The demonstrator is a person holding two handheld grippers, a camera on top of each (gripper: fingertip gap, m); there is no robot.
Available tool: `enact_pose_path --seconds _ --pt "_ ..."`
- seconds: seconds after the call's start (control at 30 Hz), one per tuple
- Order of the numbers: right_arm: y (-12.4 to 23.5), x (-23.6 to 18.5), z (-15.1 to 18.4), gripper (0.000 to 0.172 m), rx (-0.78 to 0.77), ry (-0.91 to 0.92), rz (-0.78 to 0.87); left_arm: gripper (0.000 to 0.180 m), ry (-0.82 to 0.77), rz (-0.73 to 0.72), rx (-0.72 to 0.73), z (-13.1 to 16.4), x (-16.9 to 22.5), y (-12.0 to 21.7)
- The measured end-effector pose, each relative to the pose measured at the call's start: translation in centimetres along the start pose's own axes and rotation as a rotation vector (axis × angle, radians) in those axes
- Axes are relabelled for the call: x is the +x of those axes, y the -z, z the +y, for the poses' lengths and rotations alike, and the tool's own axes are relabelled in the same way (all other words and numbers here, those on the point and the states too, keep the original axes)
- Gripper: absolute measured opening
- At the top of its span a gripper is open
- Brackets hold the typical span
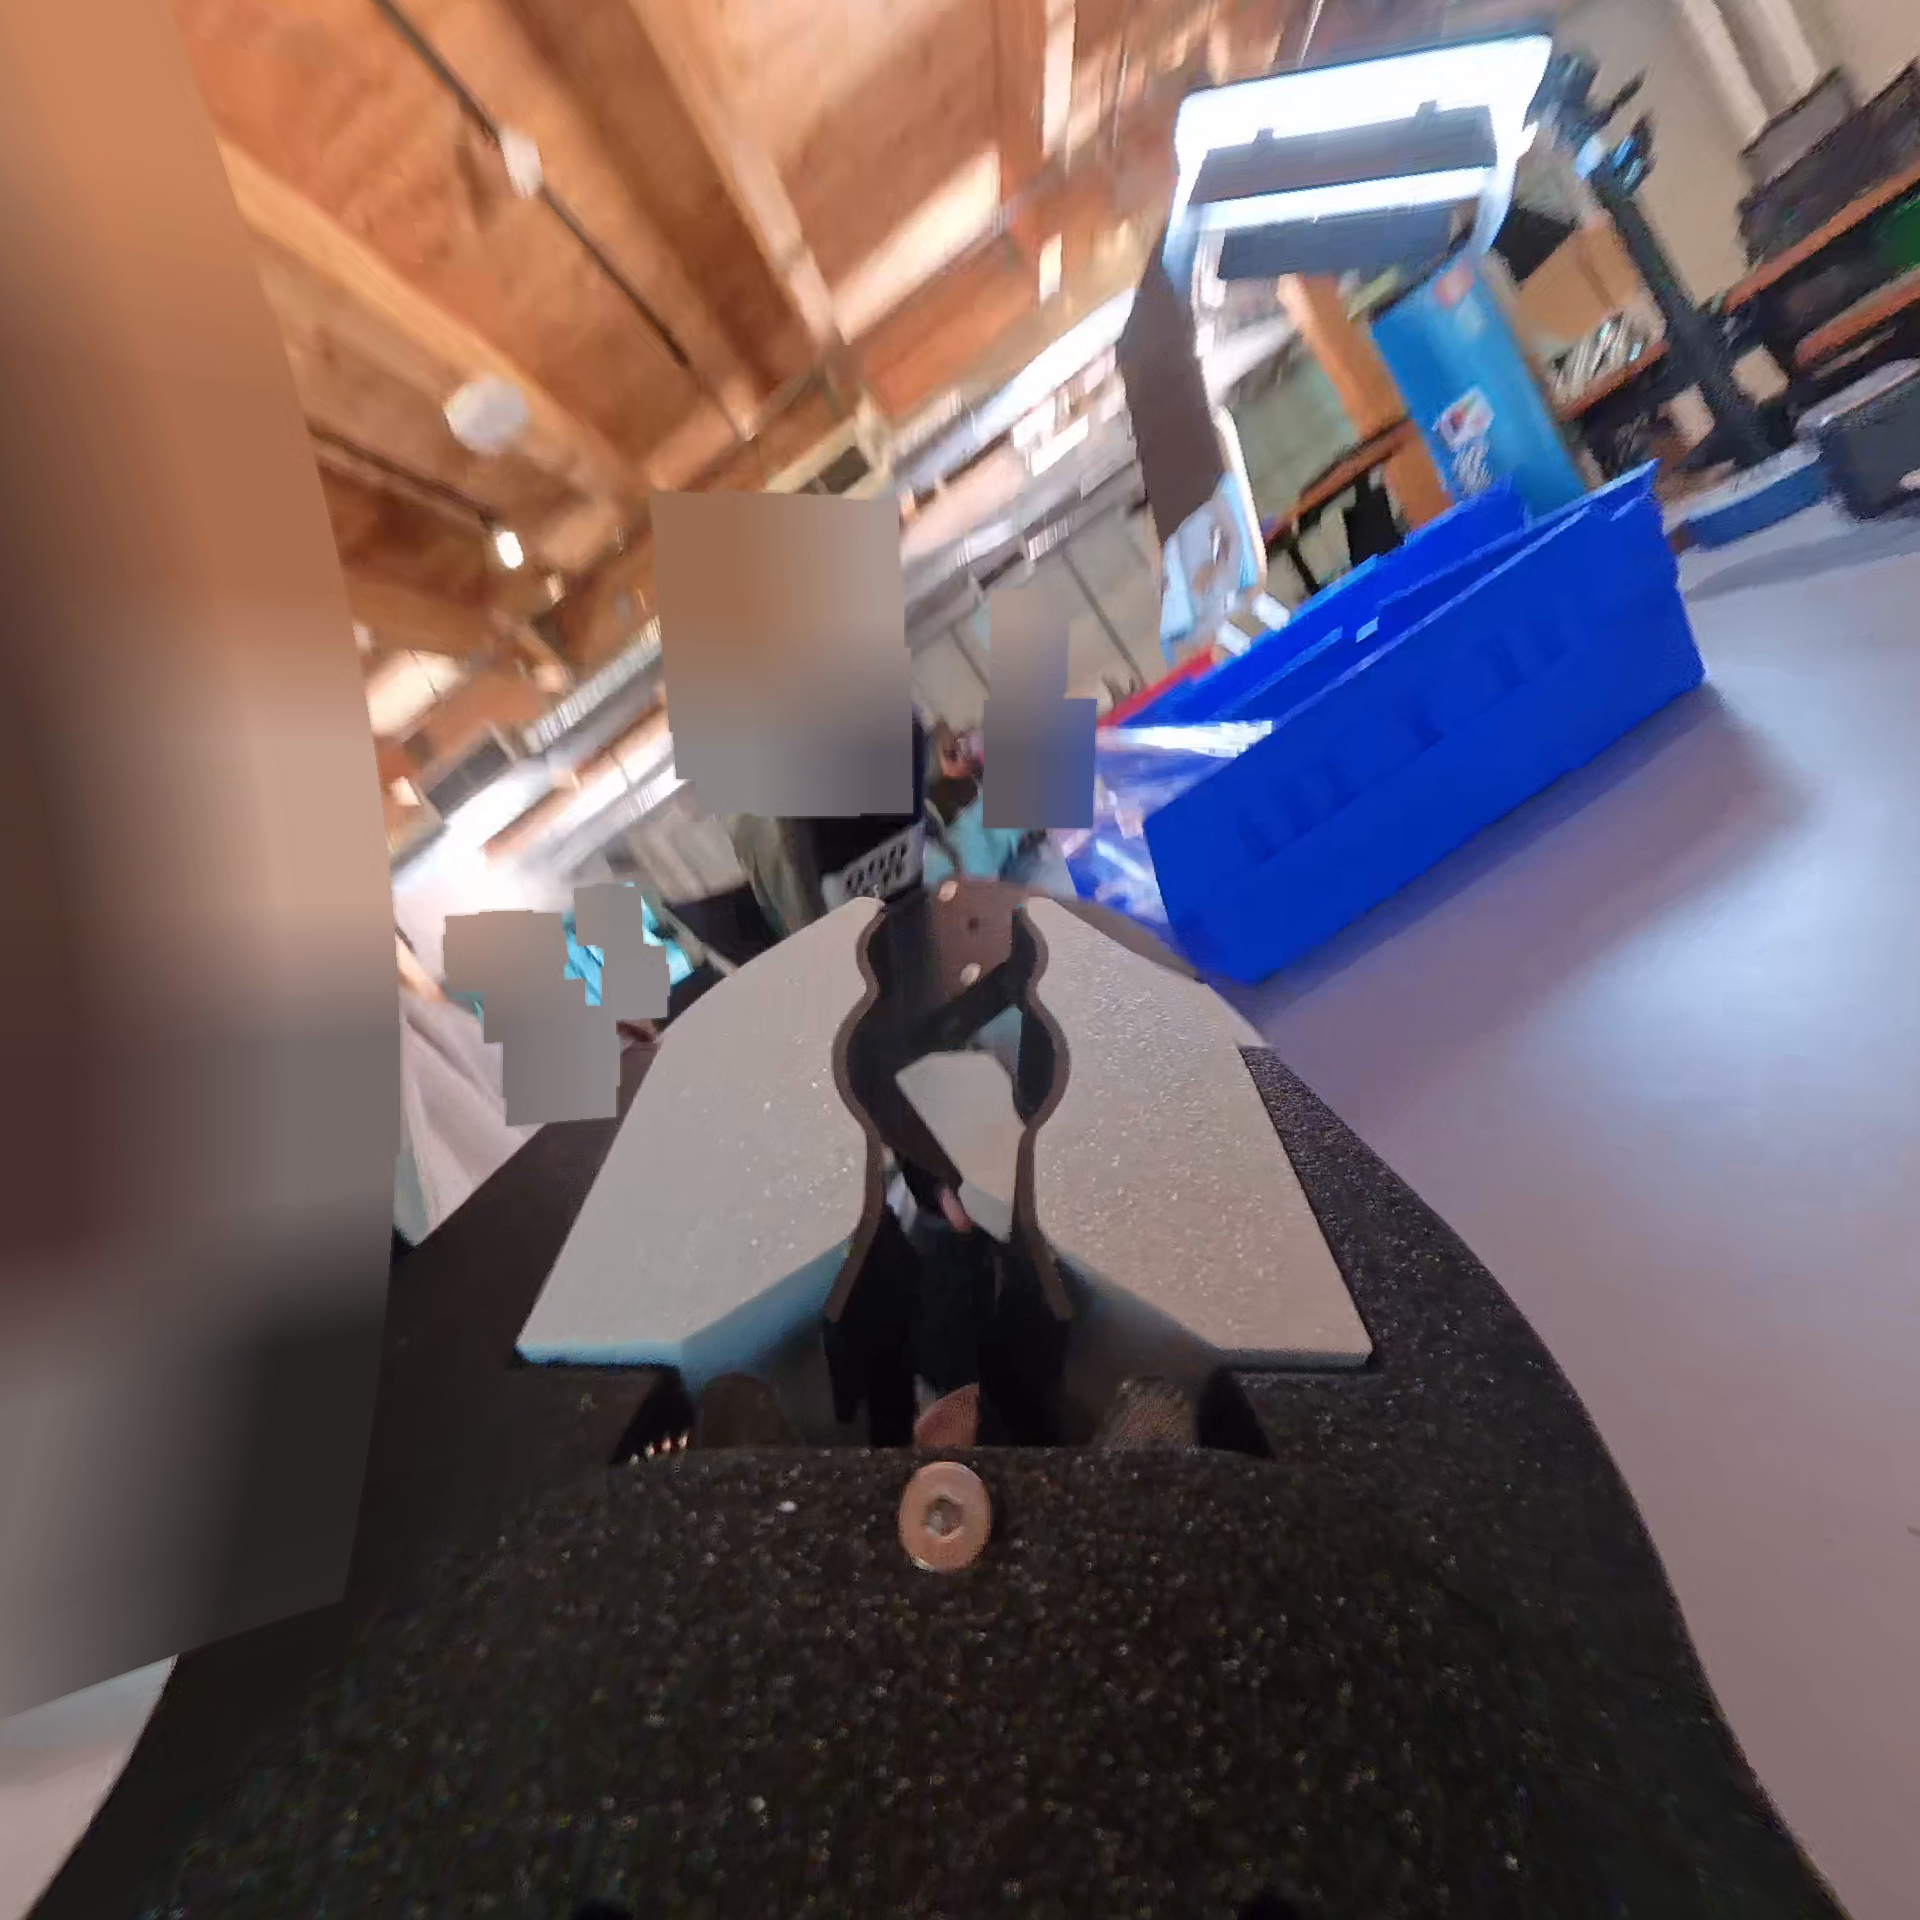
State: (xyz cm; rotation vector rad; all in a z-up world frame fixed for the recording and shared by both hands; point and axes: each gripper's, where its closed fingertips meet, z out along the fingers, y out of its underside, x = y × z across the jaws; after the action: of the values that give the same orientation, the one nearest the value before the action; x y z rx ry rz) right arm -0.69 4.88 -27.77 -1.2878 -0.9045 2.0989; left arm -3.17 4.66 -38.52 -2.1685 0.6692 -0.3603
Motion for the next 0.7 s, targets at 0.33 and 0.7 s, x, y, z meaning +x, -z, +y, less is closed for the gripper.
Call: enact_pose_path --seconds 0.33,0.7 --pt "1.7 1.4 4.4 0.036 -0.460 0.263 0.118 0.036 -0.058 0.224 -0.076 1.1 2.6 -1.3" --pt "4.6 1.2 11.9 0.044 -1.045 0.552 0.017 0.036 -0.633 0.216 -0.003 2.6 6.5 -0.4"
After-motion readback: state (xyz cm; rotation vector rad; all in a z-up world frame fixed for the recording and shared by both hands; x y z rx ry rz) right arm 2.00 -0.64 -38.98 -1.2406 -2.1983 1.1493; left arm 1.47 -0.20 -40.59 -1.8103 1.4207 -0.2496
